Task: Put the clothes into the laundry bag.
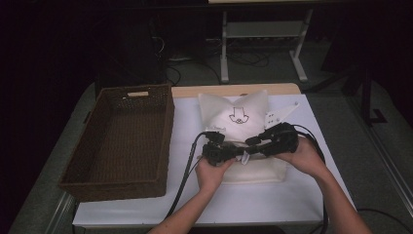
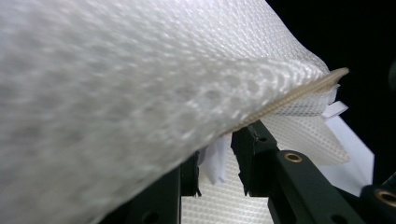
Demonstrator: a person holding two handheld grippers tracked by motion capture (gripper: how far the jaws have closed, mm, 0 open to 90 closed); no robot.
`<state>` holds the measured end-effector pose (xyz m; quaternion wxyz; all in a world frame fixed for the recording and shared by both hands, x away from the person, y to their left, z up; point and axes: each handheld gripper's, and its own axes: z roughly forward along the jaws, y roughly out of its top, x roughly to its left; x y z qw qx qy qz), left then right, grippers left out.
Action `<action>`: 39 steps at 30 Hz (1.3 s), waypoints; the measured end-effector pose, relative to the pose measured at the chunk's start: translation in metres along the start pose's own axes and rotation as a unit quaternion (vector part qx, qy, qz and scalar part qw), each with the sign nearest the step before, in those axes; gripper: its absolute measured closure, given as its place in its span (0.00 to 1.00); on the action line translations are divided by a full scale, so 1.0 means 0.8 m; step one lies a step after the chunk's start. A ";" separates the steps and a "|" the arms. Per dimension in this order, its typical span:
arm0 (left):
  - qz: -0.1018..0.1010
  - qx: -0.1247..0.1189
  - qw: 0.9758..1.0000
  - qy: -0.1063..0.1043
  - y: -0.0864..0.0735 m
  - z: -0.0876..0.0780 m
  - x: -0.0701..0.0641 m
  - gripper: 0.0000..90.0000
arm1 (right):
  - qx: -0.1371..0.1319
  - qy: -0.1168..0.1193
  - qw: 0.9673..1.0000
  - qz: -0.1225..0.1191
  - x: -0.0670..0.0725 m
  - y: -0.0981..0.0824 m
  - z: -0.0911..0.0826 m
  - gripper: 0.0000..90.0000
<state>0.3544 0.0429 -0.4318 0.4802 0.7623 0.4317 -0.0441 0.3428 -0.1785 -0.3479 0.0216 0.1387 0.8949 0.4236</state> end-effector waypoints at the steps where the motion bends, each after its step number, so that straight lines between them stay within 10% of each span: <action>1: -0.001 0.001 1.000 -0.001 0.000 0.000 0.001 0.77 | 0.000 0.001 1.000 -0.001 0.004 -0.003 0.001 0.69; 26: -0.005 0.017 1.000 0.003 0.000 0.000 0.007 0.73 | 0.118 0.010 0.992 -0.039 0.052 -0.076 0.093 0.57; 39: -0.009 0.017 1.000 0.012 0.001 0.000 0.007 0.82 | 0.135 0.014 0.989 -0.053 0.047 -0.071 0.106 1.00</action>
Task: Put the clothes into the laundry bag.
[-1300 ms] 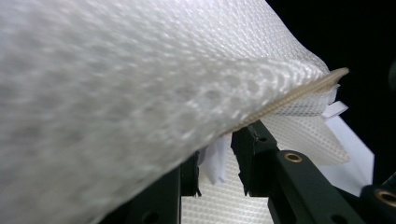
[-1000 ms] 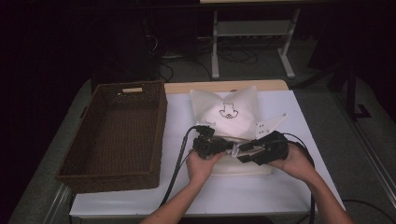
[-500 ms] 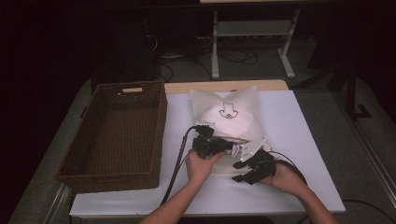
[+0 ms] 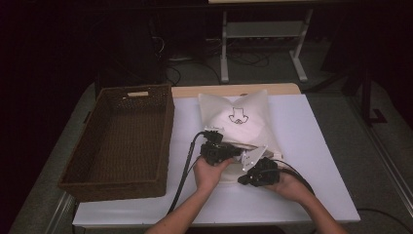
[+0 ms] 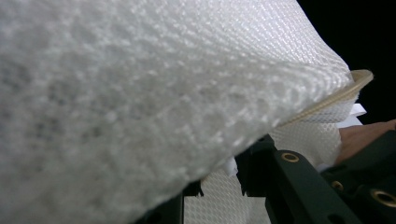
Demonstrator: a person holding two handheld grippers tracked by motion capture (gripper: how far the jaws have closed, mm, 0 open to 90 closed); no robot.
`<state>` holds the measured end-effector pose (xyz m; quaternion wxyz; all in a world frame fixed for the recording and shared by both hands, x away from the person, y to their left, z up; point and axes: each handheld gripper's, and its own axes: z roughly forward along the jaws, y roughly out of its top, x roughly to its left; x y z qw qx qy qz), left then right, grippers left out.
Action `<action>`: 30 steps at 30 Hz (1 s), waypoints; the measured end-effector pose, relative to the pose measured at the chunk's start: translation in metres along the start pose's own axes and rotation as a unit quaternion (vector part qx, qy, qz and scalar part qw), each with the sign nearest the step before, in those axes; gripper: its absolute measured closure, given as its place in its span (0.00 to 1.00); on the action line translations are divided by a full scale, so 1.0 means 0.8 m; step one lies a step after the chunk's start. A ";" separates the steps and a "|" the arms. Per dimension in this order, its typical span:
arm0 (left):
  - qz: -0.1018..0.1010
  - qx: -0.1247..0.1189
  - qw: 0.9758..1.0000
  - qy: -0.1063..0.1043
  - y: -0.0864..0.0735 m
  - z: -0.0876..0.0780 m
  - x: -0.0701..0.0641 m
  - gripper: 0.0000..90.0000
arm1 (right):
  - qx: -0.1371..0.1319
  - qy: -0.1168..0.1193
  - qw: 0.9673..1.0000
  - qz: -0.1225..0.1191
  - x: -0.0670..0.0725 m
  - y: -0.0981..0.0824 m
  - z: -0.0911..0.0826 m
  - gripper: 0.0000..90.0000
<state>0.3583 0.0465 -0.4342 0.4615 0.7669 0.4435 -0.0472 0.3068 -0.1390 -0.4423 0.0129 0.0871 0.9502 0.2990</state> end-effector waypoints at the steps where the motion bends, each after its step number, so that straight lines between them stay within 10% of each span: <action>1: 0.000 -0.001 1.000 0.002 0.000 0.000 0.000 0.82 | 0.000 0.006 1.000 0.000 0.001 -0.001 0.000 1.00; 12: 0.000 -0.013 1.000 0.024 -0.002 -0.001 -0.005 0.83 | 0.019 0.059 0.998 -0.029 0.033 -0.002 -0.003 1.00; 18: -0.006 -0.010 1.000 0.016 -0.005 -0.002 -0.004 0.81 | 0.000 0.062 0.998 -0.005 0.028 -0.002 -0.012 0.90; 30: 0.003 -0.002 1.000 -0.012 -0.017 -0.017 -0.010 0.76 | -0.089 -0.026 0.996 0.011 0.000 0.028 -0.091 0.71</action>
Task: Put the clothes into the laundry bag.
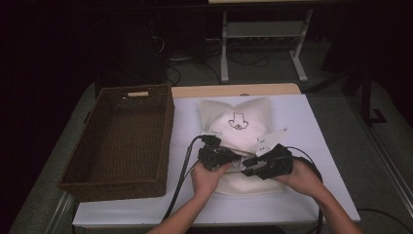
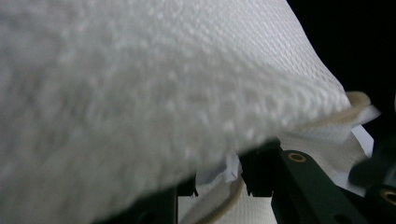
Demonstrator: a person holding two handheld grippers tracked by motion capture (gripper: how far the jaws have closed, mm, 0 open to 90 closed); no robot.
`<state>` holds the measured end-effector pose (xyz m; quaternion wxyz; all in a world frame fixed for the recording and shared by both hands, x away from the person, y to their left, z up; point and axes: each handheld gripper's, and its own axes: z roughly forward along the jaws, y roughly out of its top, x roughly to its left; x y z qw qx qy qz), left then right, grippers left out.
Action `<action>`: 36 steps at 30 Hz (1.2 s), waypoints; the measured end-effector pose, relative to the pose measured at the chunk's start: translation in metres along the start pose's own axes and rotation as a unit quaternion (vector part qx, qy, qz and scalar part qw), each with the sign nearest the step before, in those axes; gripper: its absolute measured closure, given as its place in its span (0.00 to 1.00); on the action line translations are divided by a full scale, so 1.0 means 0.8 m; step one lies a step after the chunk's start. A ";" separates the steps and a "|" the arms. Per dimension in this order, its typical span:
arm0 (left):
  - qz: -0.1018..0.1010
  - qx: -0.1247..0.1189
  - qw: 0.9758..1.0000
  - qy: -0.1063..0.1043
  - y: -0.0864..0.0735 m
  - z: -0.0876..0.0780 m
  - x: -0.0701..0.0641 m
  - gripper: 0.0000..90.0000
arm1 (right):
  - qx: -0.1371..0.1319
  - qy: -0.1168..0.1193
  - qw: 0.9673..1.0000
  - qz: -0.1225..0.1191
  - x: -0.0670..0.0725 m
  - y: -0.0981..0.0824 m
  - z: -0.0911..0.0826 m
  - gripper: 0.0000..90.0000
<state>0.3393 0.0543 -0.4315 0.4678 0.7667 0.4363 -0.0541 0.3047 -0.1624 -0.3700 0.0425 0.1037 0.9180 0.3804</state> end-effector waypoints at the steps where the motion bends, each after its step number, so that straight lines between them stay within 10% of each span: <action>1: -0.001 -0.001 1.000 -0.002 -0.001 -0.001 0.000 0.76 | -0.005 -0.006 1.000 0.000 -0.002 0.002 -0.003 0.70; 10: 0.003 0.003 1.000 -0.016 -0.014 -0.011 -0.004 0.72 | 0.013 -0.071 0.997 -0.014 -0.028 0.022 -0.005 0.58; 15: 0.004 0.005 1.000 -0.020 -0.016 -0.010 -0.008 0.72 | 0.055 -0.086 0.994 -0.028 -0.038 0.023 0.018 0.80; 19: 0.005 0.003 1.000 -0.017 -0.015 -0.005 -0.010 0.76 | 0.057 -0.070 0.996 -0.018 -0.045 0.022 0.020 0.97; 24: -0.001 -0.017 1.000 -0.025 -0.010 0.004 -0.010 0.82 | 0.030 -0.031 0.999 -0.002 -0.044 0.023 0.005 0.98; 36: -0.023 -0.034 0.999 -0.021 0.012 0.030 -0.005 0.83 | 0.019 -0.027 0.999 0.009 -0.043 0.022 -0.004 0.98</action>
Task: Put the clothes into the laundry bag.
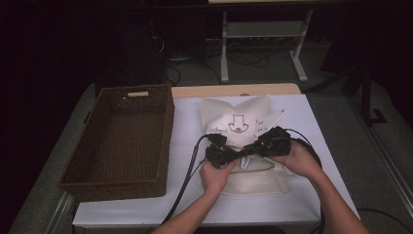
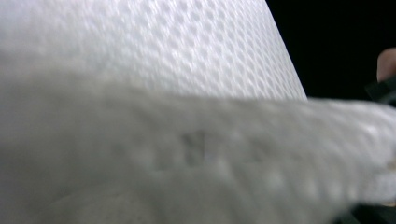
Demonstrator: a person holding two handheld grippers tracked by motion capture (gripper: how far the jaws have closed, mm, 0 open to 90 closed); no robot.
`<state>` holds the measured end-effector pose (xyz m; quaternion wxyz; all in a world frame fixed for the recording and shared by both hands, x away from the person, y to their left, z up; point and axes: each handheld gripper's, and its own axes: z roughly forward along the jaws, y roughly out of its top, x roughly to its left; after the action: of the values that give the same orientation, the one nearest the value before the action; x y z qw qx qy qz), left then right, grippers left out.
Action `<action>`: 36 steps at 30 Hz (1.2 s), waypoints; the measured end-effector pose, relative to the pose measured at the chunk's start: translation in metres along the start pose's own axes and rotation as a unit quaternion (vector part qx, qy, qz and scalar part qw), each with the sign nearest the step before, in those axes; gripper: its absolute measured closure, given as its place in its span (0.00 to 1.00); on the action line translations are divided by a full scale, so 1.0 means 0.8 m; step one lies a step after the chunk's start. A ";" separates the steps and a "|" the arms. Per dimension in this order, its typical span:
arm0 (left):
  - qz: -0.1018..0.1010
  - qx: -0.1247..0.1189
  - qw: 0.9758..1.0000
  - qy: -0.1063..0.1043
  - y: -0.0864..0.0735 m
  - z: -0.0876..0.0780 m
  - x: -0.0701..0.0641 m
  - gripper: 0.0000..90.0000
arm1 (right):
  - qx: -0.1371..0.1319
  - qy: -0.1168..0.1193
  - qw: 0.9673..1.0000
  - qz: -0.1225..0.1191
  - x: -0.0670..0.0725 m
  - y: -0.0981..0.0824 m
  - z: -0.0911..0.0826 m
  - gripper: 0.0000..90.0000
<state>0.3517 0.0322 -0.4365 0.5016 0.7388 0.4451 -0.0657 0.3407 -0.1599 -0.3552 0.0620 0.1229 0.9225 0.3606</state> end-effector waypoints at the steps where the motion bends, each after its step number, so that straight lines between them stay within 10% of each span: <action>1: -0.003 -0.001 1.000 0.000 0.002 0.001 0.001 0.83 | 0.000 -0.001 1.000 0.001 -0.001 0.000 0.000 0.98; 12: 0.005 -0.018 0.998 0.058 0.017 0.015 0.000 0.83 | -0.023 0.011 0.999 0.022 -0.012 -0.001 -0.001 0.98; 28: 0.014 0.011 0.999 0.038 -0.003 -0.008 -0.004 0.80 | -0.025 0.011 0.999 0.036 -0.023 -0.007 0.001 0.98; 36: -0.013 -0.015 0.999 0.050 0.010 -0.001 0.008 0.86 | -0.022 0.012 0.999 0.035 -0.021 -0.005 0.004 0.98</action>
<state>0.3607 0.0359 -0.4342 0.4887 0.7279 0.4802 -0.0282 0.3569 -0.1648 -0.3600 0.0406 0.1490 0.9104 0.3839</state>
